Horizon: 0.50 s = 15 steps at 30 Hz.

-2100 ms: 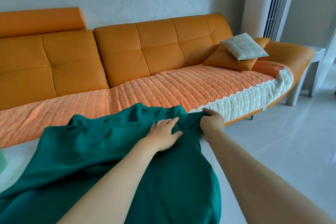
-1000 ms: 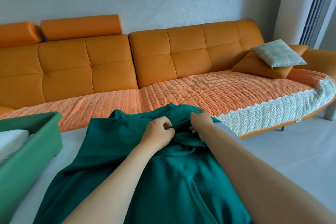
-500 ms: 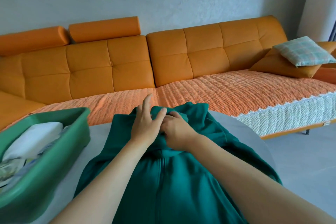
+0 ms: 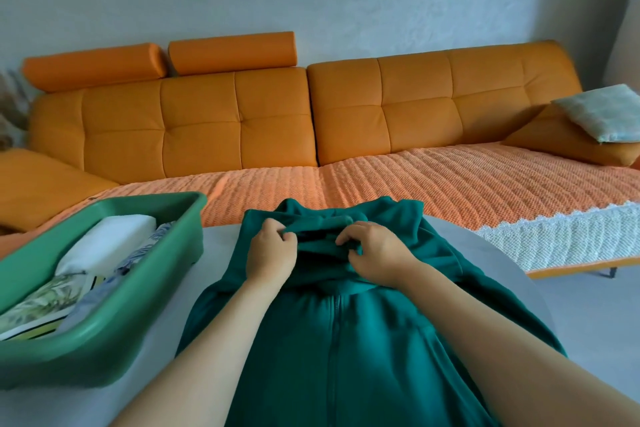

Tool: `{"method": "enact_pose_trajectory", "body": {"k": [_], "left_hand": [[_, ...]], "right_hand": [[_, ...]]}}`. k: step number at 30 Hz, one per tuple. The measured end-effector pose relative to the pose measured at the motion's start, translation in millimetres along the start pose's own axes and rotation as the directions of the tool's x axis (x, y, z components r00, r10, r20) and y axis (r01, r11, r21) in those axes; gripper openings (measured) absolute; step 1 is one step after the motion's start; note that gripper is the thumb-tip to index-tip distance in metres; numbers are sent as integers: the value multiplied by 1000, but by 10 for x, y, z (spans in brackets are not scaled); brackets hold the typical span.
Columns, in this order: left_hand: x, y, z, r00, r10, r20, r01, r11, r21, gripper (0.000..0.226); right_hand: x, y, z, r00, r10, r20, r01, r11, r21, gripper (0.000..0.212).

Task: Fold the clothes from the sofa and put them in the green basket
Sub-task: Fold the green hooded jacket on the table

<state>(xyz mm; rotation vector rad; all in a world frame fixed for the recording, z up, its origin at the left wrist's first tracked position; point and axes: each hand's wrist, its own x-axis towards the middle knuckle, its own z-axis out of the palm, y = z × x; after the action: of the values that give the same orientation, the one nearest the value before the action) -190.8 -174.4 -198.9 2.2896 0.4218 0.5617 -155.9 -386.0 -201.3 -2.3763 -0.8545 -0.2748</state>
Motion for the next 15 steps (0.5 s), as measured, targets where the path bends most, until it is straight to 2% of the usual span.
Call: {"method": "enact_pose_trajectory", "body": {"k": [3, 4, 5, 6, 7, 9, 10, 11, 13, 15], "left_hand": [[-30, -151, -88, 980, -194, 52, 179, 962, 207, 17], [-59, -215, -113, 976, -211, 55, 189, 945, 268, 26], [-90, -266, -132, 984, -170, 57, 145, 942, 302, 39], [-110, -313, -131, 997, -53, 60, 31, 947, 319, 56], [-127, -346, -121, 989, 128, 79, -148, 932, 332, 73], [-128, -338, -73, 860, 468, 203, -508, 756, 412, 88], [-126, -295, -38, 793, 543, 278, -607, 661, 441, 83], [-122, -246, 8, 763, 553, 334, -645, 619, 448, 72], [-105, -147, 68, 802, 488, 345, -597, 670, 441, 45], [-63, -75, 67, 879, 442, 178, -476, 799, 367, 22]], "right_hand": [[-4, 25, 12, 987, 72, 143, -53, 990, -132, 53], [-11, 18, 23, 980, 88, 178, -62, 987, -147, 58], [-16, 3, 39, 975, 94, 200, -65, 987, -148, 62], [-16, -10, 53, 972, 93, 214, -63, 988, -142, 63], [-15, -22, 68, 969, 88, 229, -57, 989, -138, 64], [-7, -41, 95, 963, 69, 260, -27, 986, -162, 65], [-2, -43, 106, 962, 60, 268, -13, 984, -175, 65], [5, -38, 113, 961, 57, 271, -10, 985, -169, 64], [13, -18, 121, 961, 45, 273, -17, 995, -102, 64], [19, 28, 121, 964, 37, 262, -14, 996, -87, 66]]}}
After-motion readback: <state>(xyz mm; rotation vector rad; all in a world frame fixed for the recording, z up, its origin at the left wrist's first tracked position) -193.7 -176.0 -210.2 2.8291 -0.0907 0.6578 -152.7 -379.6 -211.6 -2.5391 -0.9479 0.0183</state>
